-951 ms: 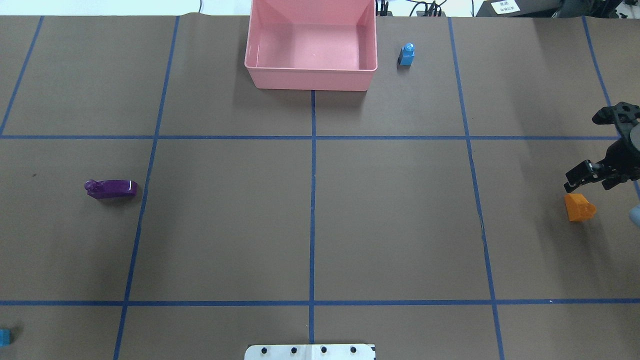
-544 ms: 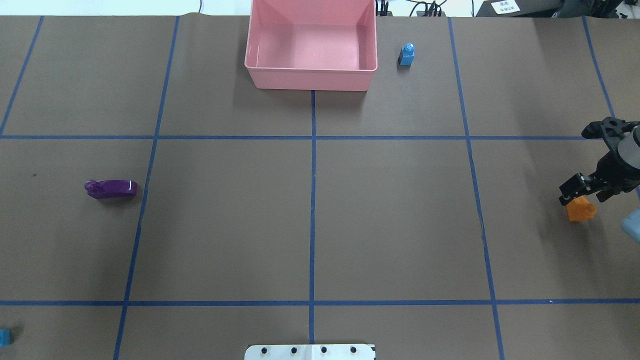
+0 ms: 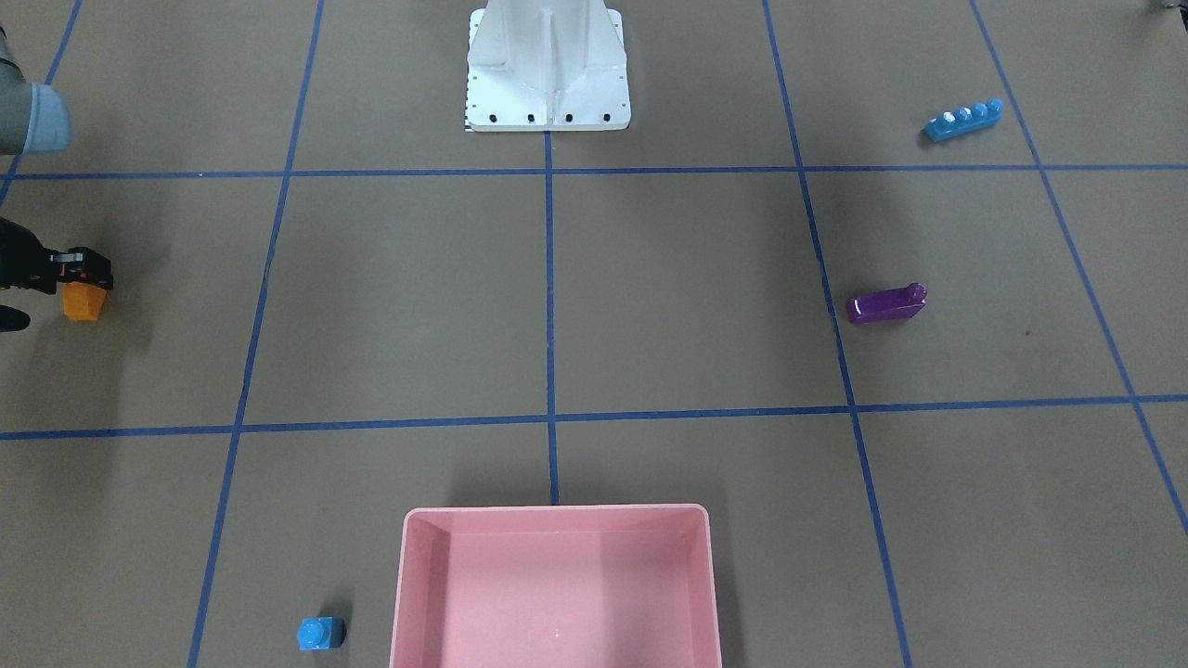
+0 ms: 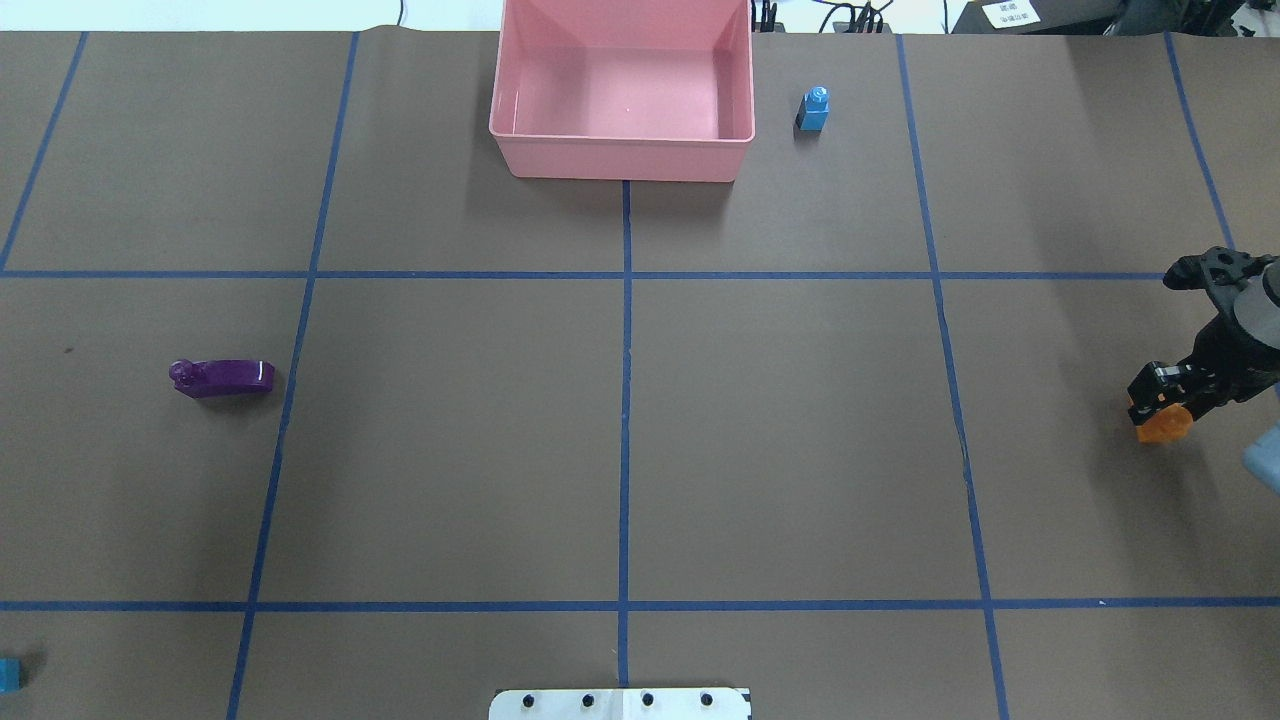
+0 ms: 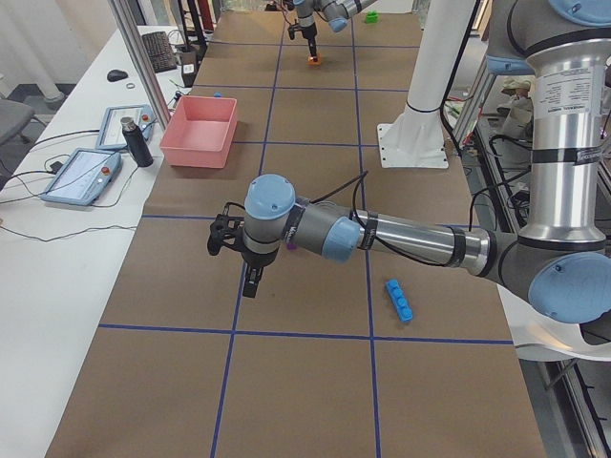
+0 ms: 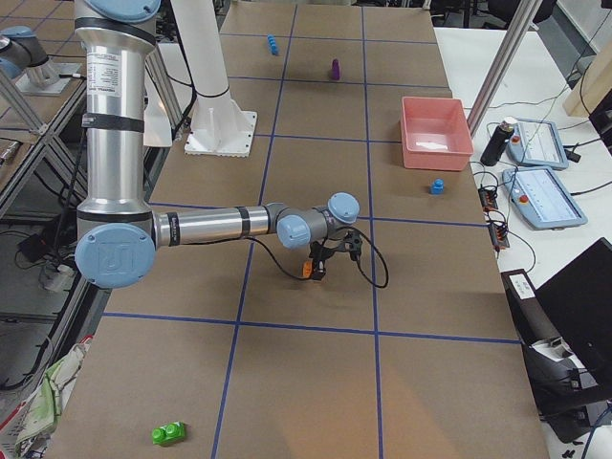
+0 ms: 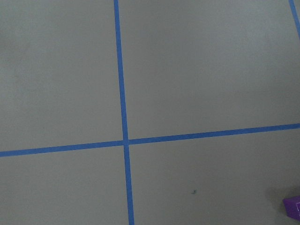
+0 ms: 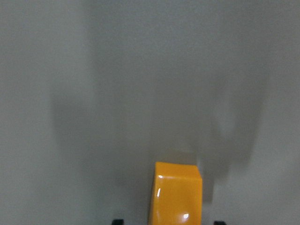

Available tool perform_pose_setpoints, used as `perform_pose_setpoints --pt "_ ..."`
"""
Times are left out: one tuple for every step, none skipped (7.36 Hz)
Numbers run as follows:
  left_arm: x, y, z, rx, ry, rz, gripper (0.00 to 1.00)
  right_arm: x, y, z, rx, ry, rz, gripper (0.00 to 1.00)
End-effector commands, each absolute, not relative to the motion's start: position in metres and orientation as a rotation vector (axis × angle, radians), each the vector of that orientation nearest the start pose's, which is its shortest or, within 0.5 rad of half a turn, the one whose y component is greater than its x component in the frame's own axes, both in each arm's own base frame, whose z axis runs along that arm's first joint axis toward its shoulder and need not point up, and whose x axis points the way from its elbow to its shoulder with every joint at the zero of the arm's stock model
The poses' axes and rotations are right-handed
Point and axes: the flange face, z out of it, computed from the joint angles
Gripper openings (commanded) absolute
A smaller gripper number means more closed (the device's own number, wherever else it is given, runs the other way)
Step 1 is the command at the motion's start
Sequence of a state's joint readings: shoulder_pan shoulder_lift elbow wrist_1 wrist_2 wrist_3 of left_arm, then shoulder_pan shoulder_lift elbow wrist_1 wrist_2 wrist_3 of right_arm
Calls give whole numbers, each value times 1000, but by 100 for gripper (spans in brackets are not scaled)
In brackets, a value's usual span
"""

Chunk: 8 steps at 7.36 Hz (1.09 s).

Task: Put all blocks into box

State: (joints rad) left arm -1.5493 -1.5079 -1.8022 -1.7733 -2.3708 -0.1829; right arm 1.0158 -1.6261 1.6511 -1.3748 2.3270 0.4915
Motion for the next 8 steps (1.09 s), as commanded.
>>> perform_pose_setpoints --pt "-49 -480 546 264 850 2 100 -194 -444 621 -184 -764 -142 0" --pt "-47 -481 542 264 875 10 100 -178 -448 605 -154 -782 -118 0" --pt "-26 -487 528 268 899 66 100 -145 -453 574 -103 -806 -70 0" --pt "5 -482 509 278 908 150 100 -113 -450 540 -43 -823 -28 0" --pt "32 -477 497 279 913 221 100 -88 -451 514 22 -842 2 0" --pt "62 -475 485 299 913 332 100 -74 -455 496 53 -878 18 0" --pt "90 -474 475 329 906 458 100 -67 -462 484 75 -905 24 0" --pt "104 -473 470 401 834 596 100 -65 -472 468 105 -917 24 0"
